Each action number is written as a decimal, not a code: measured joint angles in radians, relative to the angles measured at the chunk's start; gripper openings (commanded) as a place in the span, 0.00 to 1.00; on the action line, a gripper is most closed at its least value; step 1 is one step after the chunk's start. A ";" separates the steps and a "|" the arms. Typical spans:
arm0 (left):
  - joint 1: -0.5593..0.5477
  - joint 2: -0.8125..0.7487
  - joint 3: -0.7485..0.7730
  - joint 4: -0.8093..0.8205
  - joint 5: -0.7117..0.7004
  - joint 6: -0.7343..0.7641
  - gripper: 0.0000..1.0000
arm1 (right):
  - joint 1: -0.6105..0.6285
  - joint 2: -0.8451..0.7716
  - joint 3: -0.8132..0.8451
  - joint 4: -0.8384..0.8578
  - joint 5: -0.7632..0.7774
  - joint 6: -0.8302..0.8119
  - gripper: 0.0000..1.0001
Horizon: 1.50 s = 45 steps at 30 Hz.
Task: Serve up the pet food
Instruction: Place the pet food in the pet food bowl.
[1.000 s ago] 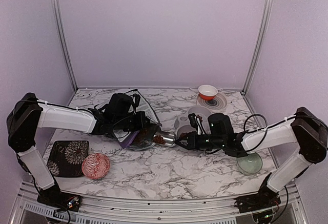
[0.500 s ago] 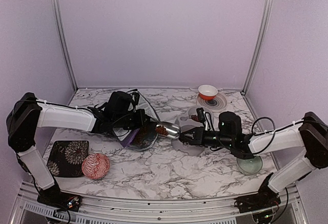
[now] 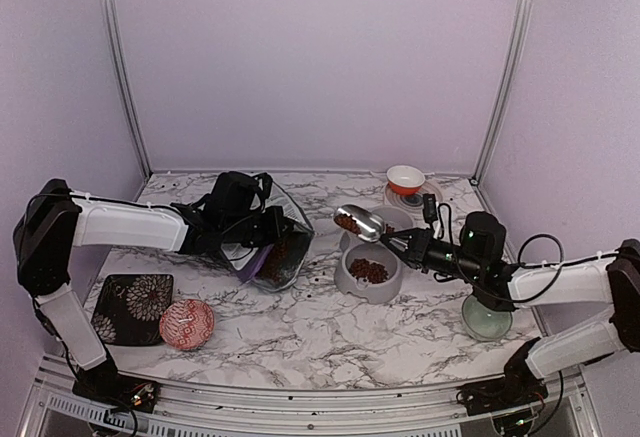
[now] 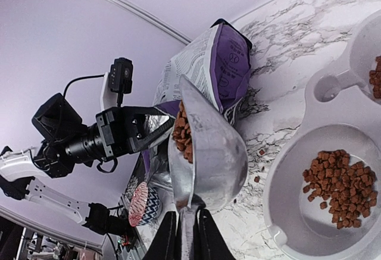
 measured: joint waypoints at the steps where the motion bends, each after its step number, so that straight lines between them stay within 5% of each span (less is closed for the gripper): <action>1: 0.000 0.002 0.003 -0.002 0.000 0.000 0.00 | -0.011 -0.006 -0.005 0.010 -0.003 0.009 0.00; 21: 0.001 0.003 0.006 -0.003 0.000 0.000 0.00 | -0.056 0.102 0.034 0.270 -0.087 0.175 0.00; 45: 0.003 0.003 0.006 -0.003 0.006 0.004 0.00 | -0.365 -0.179 0.077 -0.282 -0.066 -0.064 0.00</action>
